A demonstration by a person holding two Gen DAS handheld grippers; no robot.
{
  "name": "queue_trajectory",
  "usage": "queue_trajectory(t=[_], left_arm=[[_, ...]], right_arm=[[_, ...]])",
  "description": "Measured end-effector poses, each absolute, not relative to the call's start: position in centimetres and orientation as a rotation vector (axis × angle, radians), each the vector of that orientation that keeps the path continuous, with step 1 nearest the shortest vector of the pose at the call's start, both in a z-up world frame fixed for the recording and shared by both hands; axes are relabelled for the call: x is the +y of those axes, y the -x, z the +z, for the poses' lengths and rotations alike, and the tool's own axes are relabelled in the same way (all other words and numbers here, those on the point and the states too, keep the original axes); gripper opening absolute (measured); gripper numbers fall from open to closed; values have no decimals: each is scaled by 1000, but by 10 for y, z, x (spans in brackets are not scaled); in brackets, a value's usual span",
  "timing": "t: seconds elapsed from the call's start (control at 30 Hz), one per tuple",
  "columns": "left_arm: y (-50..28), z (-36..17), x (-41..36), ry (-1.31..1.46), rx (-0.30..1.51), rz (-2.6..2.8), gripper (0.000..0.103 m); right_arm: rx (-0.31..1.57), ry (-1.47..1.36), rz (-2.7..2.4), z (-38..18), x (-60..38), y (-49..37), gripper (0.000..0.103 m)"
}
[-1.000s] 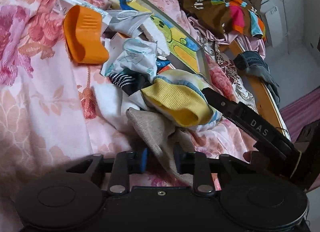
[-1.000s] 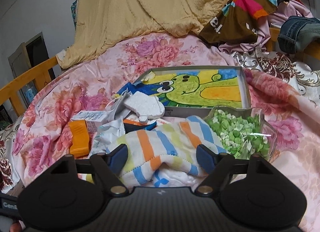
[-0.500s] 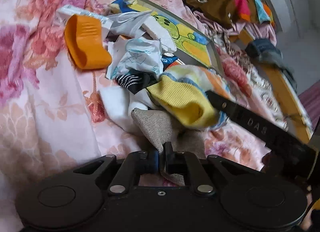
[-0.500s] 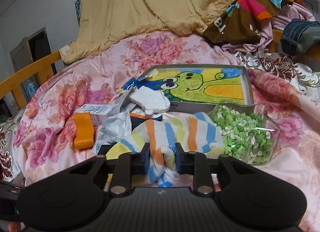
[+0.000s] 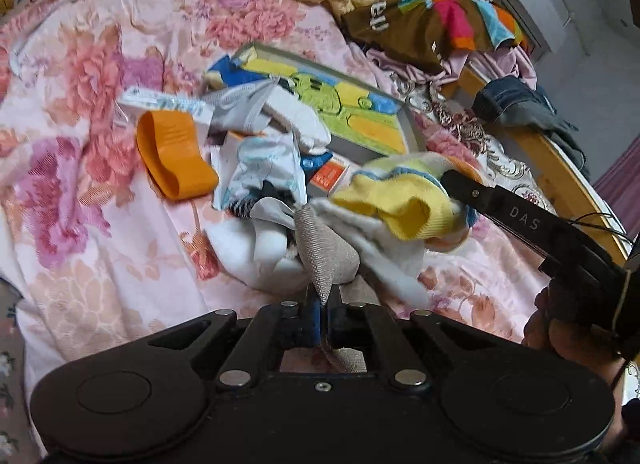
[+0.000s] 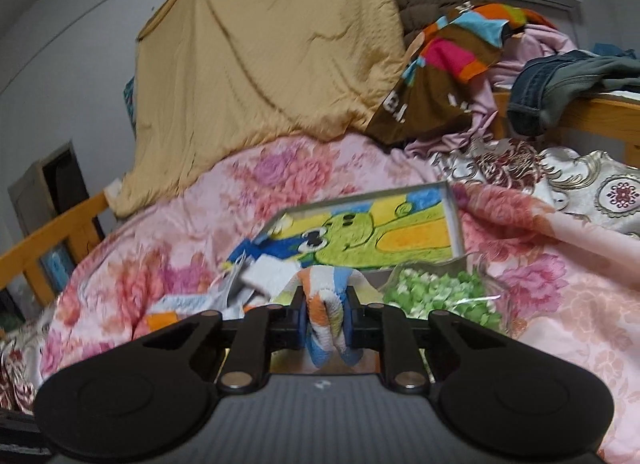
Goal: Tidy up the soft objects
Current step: 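Carry the beige cloth and striped sock over the cartoon-lined tray with both tools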
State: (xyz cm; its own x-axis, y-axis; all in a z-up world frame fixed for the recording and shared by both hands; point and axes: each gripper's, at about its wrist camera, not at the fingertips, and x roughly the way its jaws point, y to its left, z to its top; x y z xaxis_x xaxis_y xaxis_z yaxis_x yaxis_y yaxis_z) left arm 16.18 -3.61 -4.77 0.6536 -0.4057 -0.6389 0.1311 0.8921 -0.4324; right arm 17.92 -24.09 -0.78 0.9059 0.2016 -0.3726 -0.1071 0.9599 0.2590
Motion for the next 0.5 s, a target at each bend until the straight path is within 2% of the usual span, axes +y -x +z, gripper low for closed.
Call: queue_trajectory(t=[0.5], left_arm=[[-154, 20, -13, 376, 735, -271, 1]], right_arm=[[305, -274, 179, 5, -246, -165, 19]])
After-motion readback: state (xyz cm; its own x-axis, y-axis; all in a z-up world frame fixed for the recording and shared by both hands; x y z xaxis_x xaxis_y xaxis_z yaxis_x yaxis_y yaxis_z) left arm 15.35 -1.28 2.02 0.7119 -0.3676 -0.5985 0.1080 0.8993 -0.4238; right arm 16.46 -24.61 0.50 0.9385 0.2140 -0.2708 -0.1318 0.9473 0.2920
